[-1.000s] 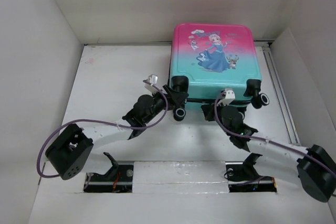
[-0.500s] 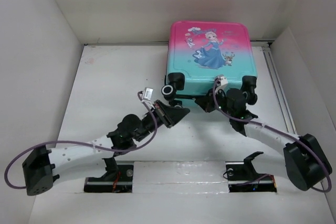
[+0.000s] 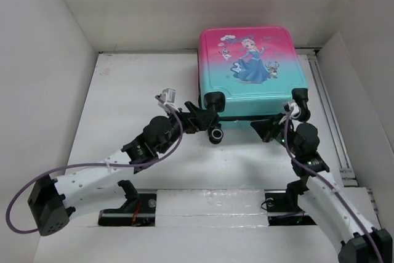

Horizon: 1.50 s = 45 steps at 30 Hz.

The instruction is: Pack the luggage

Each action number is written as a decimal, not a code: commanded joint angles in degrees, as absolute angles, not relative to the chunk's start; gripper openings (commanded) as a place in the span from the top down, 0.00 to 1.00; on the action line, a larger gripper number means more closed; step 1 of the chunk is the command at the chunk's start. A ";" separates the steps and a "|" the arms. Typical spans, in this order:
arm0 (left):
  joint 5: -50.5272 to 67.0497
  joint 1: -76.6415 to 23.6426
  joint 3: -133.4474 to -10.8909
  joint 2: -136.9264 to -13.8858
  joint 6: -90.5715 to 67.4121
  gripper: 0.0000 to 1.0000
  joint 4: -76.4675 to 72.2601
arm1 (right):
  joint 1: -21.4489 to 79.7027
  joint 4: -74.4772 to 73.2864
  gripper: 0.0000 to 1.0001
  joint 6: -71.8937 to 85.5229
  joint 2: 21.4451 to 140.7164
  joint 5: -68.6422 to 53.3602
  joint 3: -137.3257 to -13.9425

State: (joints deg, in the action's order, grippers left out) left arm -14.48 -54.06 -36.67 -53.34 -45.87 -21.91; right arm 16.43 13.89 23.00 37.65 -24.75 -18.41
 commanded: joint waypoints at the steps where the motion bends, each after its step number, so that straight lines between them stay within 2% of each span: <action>1: -9.06 -53.61 -37.88 -54.93 -44.21 0.09 -21.01 | 12.58 7.47 1.00 23.47 32.01 -24.24 -16.88; 4: -7.57 -53.61 -37.88 -57.04 -42.54 0.00 -20.22 | 12.04 6.95 1.00 23.47 31.20 -26.80 -16.87; 8: -6.42 -53.00 -43.14 -61.25 -40.43 0.00 -15.30 | 12.04 7.64 1.00 22.94 35.76 -30.58 -18.10; 9: -6.42 -53.00 -44.55 -62.04 -39.73 0.00 -15.29 | 12.04 8.26 0.85 22.42 37.42 -31.11 -18.11; 13: -7.90 -53.00 -46.13 -65.56 -38.23 0.00 -15.82 | 17.04 12.82 0.49 22.41 41.29 -30.33 -18.11; 16: -5.63 -51.42 -46.66 -68.55 -38.23 0.00 -18.36 | 21.17 17.39 0.46 21.10 46.73 -28.56 -18.98; 19: -3.25 -49.83 -47.19 -71.80 -38.23 0.03 -19.60 | 22.41 18.11 0.48 22.23 47.72 -23.31 -19.60; 21: -1.59 -49.04 -47.20 -73.73 -38.23 0.05 -21.53 | 21.80 17.23 0.48 24.60 44.67 -15.67 -18.72; 23: -1.58 -48.52 -48.51 -74.96 -37.71 0.07 -21.53 | 20.57 16.00 0.47 25.31 39.15 -13.02 -17.49; 27: 2.28 -48.52 -49.04 -77.42 -37.71 0.17 -23.90 | 19.25 7.50 0.45 23.13 36.74 -13.71 -22.92; 31: 4.75 -48.52 -49.57 -79.18 -37.71 0.55 -26.71 | 19.25 -4.03 0.43 21.09 34.64 -10.13 -33.03; 32: 5.36 -48.52 -49.57 -79.19 -37.71 0.73 -26.72 | 19.25 -6.04 0.42 21.09 33.76 -4.36 -36.18; 35: 5.36 -48.52 -48.96 -79.19 -38.40 1.00 -28.47 | 17.41 -8.52 0.34 18.99 35.05 8.03 -41.55; 38: 5.36 -48.52 -46.85 -77.70 -38.93 1.00 -29.88 | 12.24 -11.07 0.34 16.88 46.38 10.46 -49.99; 41: 5.36 -48.52 -44.48 -75.77 -38.94 1.00 -31.46 | 0.03 -7.84 0.34 18.79 54.90 2.93 -53.17; 42: 5.36 -48.52 -43.86 -74.54 -39.54 1.00 -32.07 | -6.26 -4.34 0.34 19.77 56.41 -3.19 -53.17; 45: 5.36 -49.73 -40.35 -71.12 -40.08 1.00 -33.48 | -13.43 -0.98 0.34 22.50 62.21 -9.56 -53.70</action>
State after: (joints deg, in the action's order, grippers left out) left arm 3.77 -48.42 -42.54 -77.10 -39.05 -26.85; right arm -7.90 -3.86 20.12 58.63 -2.37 -53.43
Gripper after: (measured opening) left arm 0.520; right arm 0.661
